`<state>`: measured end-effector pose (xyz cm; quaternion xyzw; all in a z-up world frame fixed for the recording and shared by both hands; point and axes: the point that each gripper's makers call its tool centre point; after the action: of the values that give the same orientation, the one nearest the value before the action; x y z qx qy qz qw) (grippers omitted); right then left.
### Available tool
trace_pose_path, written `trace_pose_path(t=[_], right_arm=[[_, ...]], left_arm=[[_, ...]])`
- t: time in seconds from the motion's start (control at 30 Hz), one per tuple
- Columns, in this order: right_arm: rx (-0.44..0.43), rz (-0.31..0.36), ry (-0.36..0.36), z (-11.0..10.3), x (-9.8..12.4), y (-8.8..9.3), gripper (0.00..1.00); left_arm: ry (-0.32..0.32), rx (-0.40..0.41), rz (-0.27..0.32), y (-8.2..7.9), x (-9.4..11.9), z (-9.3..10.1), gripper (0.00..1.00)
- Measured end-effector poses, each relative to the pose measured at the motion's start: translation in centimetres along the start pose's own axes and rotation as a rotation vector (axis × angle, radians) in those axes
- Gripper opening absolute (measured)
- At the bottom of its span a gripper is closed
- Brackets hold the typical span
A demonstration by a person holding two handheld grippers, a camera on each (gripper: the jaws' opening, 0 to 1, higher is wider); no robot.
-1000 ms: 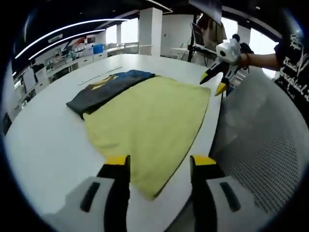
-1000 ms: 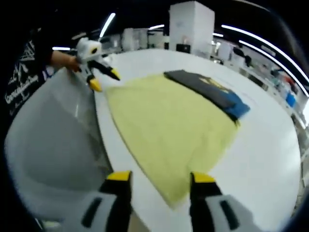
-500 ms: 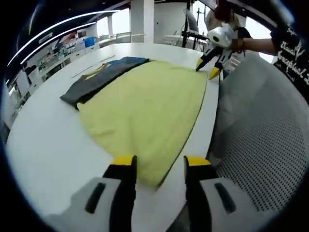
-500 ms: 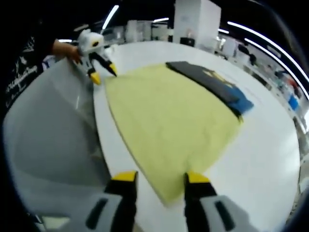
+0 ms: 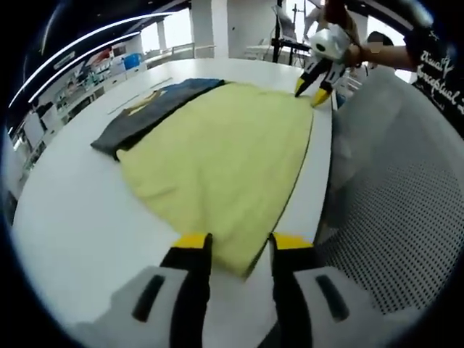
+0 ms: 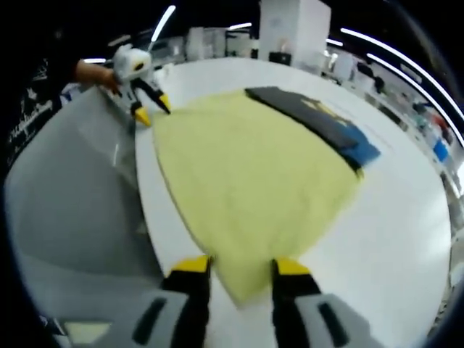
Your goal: Fold the garment on the visible template until the final outline fits inside the template.
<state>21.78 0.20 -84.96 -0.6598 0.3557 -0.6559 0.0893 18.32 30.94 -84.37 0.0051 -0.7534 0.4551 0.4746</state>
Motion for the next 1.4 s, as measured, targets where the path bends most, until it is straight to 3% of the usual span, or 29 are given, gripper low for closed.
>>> trace_pose_path(t=[0.1, 0.3, 0.5, 1.0, 1.4], right_arm=[[-0.006, -0.004, 0.012, 0.5, 0.1, 0.1, 0.20], [0.007, -0.007, 0.020, 0.9, -0.1, -0.1, 0.09], [0.007, -0.008, 0.029, 1.2, -0.2, -0.3, 0.04], [0.007, 0.006, 0.018, -0.1, 0.8, -0.4, 0.00], [-0.016, 0.019, -0.009, -3.3, 2.9, -0.4, 0.00]], left_arm=[[0.000, -0.004, 0.004, -0.1, 0.0, 0.0, 0.25], [-0.017, -0.002, 0.007, -0.2, -0.2, -0.3, 0.08], [-0.030, -0.011, -0.001, -0.2, -0.5, -0.8, 0.01], [-0.038, 0.033, 0.000, -0.6, 0.8, -1.0, 0.00], [-0.003, 0.046, -0.011, -1.3, 3.4, 1.1, 0.00]])
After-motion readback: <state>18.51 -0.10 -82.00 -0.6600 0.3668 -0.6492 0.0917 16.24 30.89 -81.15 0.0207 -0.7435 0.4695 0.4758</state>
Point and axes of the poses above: the point that each gripper's makers call its tool centre point, and the gripper's own axes: x roughly backward along the fingers, z roughly to its right, y roughly out of its underside, and after that the axes turned 10 degrees about -y, right-handed
